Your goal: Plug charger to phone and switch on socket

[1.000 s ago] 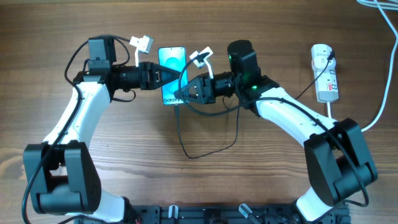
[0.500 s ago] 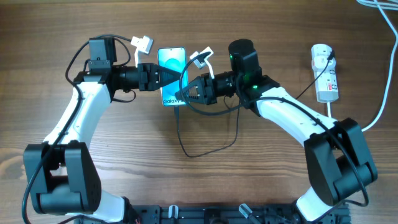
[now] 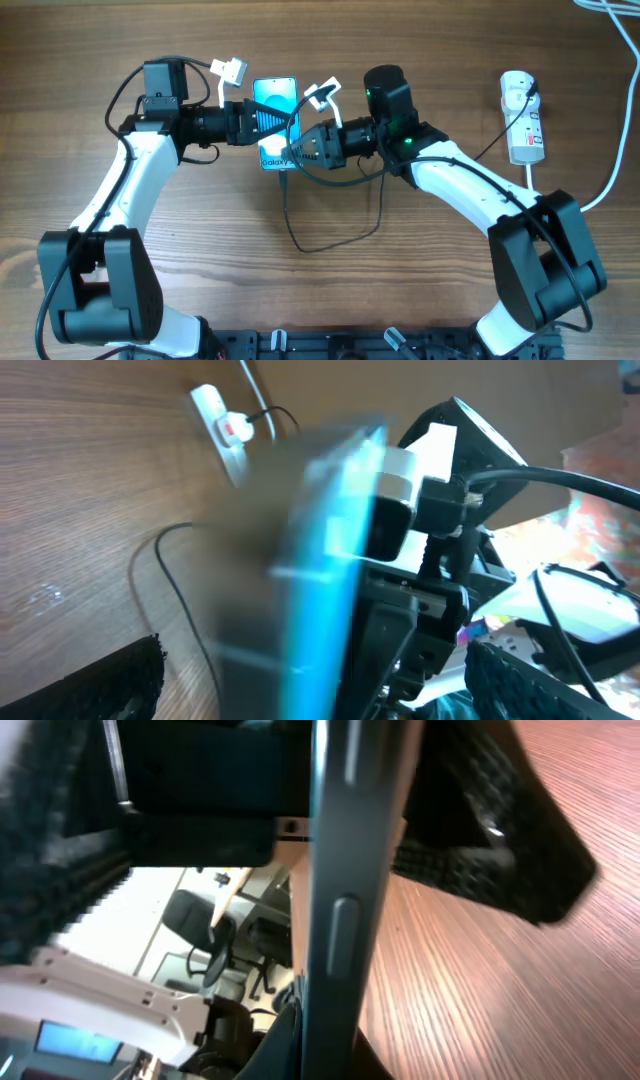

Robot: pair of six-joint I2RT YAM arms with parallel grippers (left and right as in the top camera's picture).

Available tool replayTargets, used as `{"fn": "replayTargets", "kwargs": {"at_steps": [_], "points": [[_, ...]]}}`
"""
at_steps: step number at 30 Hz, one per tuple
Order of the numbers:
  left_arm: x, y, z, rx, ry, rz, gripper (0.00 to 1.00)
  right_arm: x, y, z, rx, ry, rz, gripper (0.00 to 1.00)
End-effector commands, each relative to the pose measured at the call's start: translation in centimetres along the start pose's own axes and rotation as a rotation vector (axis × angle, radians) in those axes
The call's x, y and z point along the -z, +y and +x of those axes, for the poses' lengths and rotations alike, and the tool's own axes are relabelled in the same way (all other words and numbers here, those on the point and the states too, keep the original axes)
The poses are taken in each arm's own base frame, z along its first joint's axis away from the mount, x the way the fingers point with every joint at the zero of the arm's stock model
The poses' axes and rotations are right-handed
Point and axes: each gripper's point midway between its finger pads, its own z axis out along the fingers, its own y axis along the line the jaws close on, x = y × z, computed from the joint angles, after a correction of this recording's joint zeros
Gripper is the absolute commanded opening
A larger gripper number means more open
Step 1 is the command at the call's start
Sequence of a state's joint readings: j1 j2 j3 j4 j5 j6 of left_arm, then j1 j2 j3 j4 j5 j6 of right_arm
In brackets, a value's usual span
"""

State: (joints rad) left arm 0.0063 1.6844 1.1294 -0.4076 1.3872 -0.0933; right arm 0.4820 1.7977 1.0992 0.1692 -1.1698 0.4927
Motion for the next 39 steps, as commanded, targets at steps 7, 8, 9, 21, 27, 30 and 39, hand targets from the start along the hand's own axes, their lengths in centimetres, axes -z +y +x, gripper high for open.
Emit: {"fn": "replayTargets", "kwargs": {"at_steps": [7, 8, 9, 21, 27, 30, 39], "points": [[0.1, 2.0, -0.3, -0.019, -0.022, -0.144, 1.00, 0.1, -2.2, -0.3, -0.028, -0.034, 0.137, 0.04], [0.1, 2.1, -0.4, -0.019, -0.023, -0.150, 1.00, 0.1, -2.3, -0.3, -0.022, -0.034, 0.137, 0.04], [0.1, 2.2, -0.4, -0.019, -0.024, -0.157, 1.00, 0.1, -2.3, -0.3, -0.013, -0.032, 0.138, 0.04], [1.8, 7.2, -1.2, -0.015, -0.073, -0.464, 1.00, 1.1, -6.2, 0.9, -0.136, -0.044, 0.352, 0.04], [3.0, 9.2, -1.5, -0.016, -0.095, -0.597, 1.00, 1.9, -8.1, 1.6, -0.179, -0.050, 0.461, 0.04], [3.7, 10.2, -1.7, -0.015, -0.106, -0.667, 1.00, 2.6, -9.5, 2.3, -0.216, -0.047, 0.549, 0.05], [3.9, 10.4, -1.7, -0.016, -0.109, -0.683, 1.00, 4.3, -11.7, 4.8, -0.304, -0.007, 0.706, 0.04]]}}
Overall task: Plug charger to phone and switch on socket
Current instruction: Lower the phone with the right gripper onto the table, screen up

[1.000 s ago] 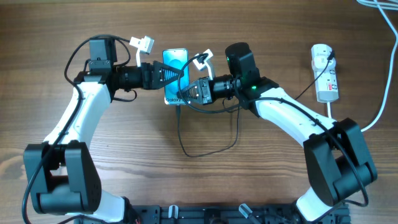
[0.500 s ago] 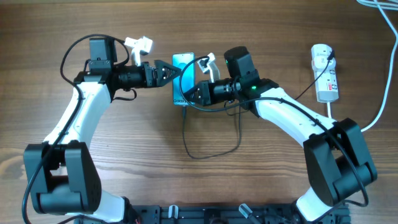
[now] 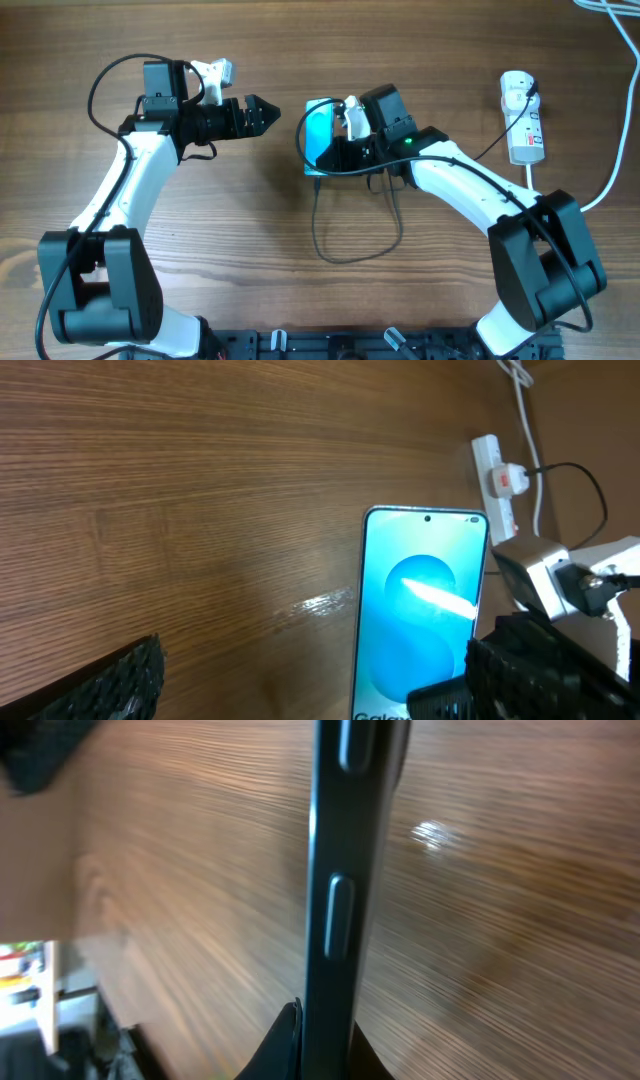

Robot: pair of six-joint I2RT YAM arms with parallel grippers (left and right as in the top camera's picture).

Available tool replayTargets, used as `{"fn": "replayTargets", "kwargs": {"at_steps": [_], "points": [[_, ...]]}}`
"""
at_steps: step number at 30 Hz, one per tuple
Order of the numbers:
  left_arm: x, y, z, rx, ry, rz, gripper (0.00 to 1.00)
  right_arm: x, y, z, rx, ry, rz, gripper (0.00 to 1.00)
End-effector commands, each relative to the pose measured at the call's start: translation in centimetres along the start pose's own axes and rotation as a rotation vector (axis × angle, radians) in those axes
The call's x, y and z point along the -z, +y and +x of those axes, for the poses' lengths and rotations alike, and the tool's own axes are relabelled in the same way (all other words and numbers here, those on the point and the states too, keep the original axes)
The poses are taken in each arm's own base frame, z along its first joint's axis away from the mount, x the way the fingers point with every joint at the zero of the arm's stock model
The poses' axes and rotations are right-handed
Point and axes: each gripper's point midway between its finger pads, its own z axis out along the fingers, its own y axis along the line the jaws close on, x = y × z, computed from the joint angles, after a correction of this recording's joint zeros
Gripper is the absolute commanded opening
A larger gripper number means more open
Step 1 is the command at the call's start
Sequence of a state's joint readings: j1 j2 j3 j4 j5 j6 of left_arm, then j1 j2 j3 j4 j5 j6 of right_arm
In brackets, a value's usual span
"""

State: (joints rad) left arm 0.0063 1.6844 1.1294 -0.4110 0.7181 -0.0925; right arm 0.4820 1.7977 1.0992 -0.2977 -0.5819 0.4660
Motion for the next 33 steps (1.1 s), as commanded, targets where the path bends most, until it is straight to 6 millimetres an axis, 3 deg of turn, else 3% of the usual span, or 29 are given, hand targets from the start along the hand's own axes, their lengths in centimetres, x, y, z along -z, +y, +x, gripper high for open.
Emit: {"fn": "replayTargets", "kwargs": {"at_steps": [1, 14, 33], "points": [[0.2, 0.0, -0.1, -0.017, -0.009, -0.021, 1.00, 0.1, -0.7, -0.4, 0.024, -0.026, 0.053, 0.04], [0.2, 0.0, -0.1, -0.017, -0.009, -0.021, 1.00, -2.0, -2.7, 1.2, -0.025, 0.049, 0.067, 0.04], [0.2, 0.0, -0.1, -0.017, -0.009, -0.021, 1.00, -2.0, -3.2, 2.2, -0.053, 0.087, 0.088, 0.04]]}}
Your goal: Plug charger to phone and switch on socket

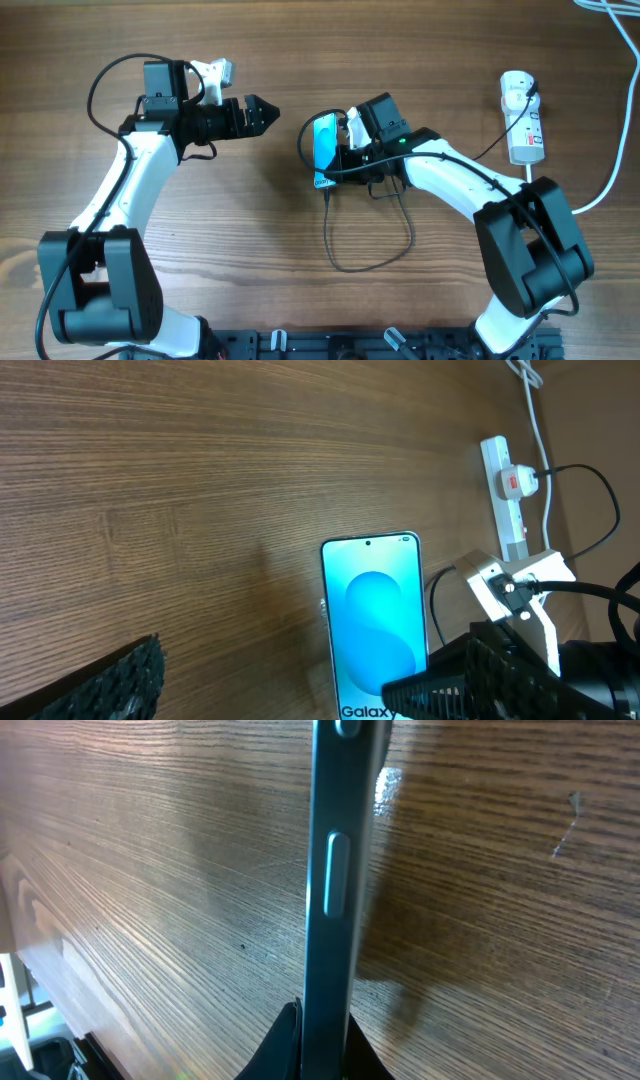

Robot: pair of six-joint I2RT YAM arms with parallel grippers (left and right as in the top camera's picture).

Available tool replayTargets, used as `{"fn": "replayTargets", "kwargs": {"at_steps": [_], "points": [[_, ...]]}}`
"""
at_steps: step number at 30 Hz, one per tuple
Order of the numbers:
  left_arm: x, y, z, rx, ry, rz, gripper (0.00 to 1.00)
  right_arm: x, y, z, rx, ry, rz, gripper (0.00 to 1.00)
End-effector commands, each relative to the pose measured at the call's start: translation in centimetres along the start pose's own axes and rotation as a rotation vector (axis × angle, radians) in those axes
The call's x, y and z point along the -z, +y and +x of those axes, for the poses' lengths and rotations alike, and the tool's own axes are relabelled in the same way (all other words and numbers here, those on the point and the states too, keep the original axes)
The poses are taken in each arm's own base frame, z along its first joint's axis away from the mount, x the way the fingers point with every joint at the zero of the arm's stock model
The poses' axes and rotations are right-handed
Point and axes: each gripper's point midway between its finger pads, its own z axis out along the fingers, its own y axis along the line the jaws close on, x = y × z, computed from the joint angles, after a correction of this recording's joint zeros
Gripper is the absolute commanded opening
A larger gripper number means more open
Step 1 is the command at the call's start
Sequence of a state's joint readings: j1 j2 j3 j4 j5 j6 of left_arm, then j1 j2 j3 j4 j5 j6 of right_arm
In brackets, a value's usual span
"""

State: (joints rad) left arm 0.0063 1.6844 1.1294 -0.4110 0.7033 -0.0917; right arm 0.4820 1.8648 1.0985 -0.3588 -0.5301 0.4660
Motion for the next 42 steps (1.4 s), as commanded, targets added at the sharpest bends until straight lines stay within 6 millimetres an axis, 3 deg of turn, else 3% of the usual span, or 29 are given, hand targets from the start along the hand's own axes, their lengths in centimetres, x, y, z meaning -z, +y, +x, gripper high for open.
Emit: {"fn": "replayTargets", "kwargs": {"at_steps": [1, 20, 24, 31, 42], "points": [[0.2, -0.3, -0.1, -0.016, -0.007, -0.006, 1.00, -0.4, -0.1, 0.3, 0.016, 0.012, -0.004, 0.04], [0.2, -0.3, -0.1, -0.016, -0.007, -0.006, 1.00, -1.3, -2.1, 1.2, -0.088, -0.007, 0.042, 0.05], [0.2, -0.3, -0.1, -0.016, -0.007, -0.006, 1.00, -1.3, -2.1, 1.3, -0.089, -0.007, 0.042, 0.20], [0.2, -0.3, -0.1, -0.016, -0.007, -0.006, 1.00, -1.3, -2.1, 1.3, -0.089, -0.006, 0.042, 0.34], [0.2, -0.3, -0.1, -0.016, -0.007, -0.006, 1.00, -1.3, -2.2, 1.2, -0.089, -0.009, 0.046, 0.41]]}}
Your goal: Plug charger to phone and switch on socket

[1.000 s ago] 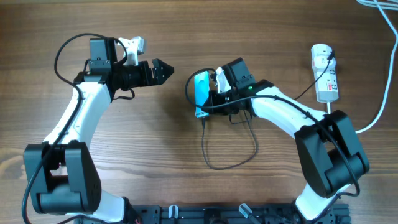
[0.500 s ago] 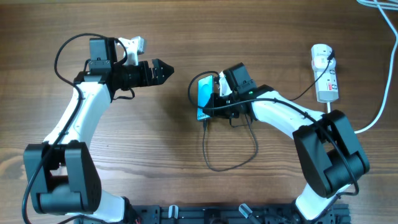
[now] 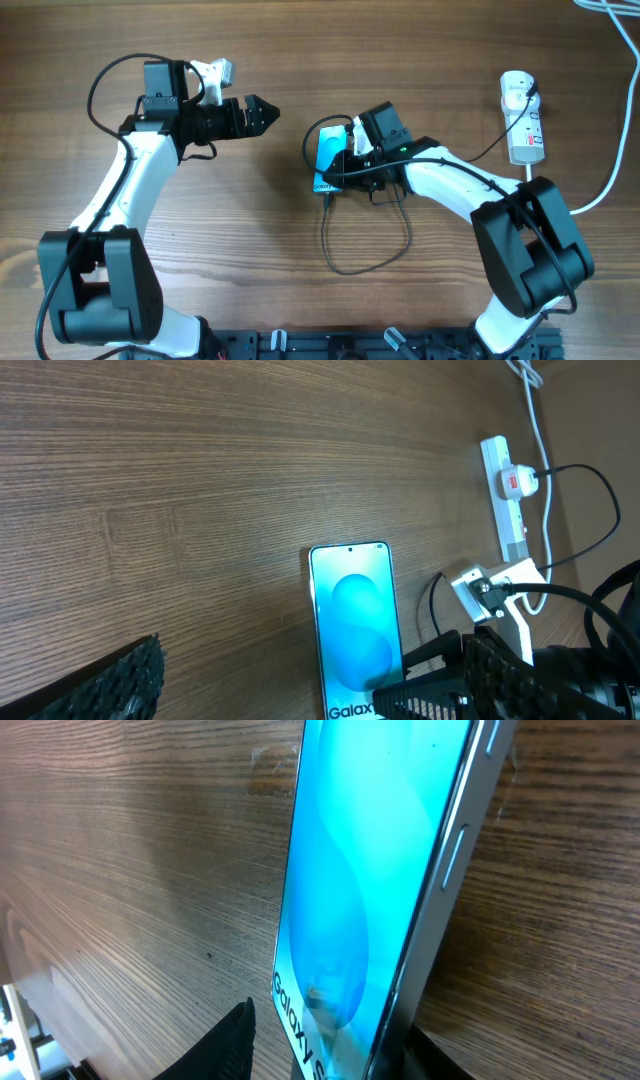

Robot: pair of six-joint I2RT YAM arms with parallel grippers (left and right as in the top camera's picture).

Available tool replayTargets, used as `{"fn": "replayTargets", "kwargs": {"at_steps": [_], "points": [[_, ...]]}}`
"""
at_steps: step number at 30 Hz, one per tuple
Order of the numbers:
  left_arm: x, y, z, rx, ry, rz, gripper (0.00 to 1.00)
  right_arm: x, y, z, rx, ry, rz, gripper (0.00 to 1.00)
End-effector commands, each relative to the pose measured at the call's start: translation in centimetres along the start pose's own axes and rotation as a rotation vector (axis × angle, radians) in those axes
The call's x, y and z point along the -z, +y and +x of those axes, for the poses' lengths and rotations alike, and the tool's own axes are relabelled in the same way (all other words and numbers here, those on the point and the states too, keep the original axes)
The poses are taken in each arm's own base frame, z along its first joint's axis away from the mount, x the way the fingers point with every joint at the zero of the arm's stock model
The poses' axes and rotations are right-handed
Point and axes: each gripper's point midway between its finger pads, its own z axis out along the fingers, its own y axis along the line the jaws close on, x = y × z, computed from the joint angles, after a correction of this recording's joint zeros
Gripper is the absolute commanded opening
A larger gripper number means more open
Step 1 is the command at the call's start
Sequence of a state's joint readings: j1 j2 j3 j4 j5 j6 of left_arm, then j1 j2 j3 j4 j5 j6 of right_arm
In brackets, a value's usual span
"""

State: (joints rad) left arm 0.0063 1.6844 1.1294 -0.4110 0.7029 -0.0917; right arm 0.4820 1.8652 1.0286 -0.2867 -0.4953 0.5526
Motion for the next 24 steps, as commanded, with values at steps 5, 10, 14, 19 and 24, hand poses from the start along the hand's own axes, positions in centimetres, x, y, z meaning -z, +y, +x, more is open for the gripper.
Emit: {"fn": "replayTargets", "kwargs": {"at_steps": [5, 10, 14, 19, 24], "points": [[0.2, -0.3, -0.1, -0.016, -0.007, -0.006, 1.00, -0.5, -1.2, 0.0, -0.003, -0.010, 0.049, 0.44], [0.2, -0.3, -0.1, -0.016, -0.007, -0.006, 1.00, -0.5, -1.6, -0.3, -0.003, -0.029, 0.077, 0.46], [0.2, -0.3, -0.1, -0.016, -0.007, -0.006, 1.00, -0.5, -1.8, -0.4, -0.003, -0.035, 0.088, 0.47], [0.2, -0.3, -0.1, -0.016, -0.007, -0.006, 1.00, -0.4, -2.0, -0.5, -0.003, -0.042, 0.100, 0.47], [0.2, -0.3, -0.1, -0.016, -0.007, -0.006, 1.00, -0.4, -2.0, -0.5, -0.003, -0.042, 0.100, 0.47]]}}
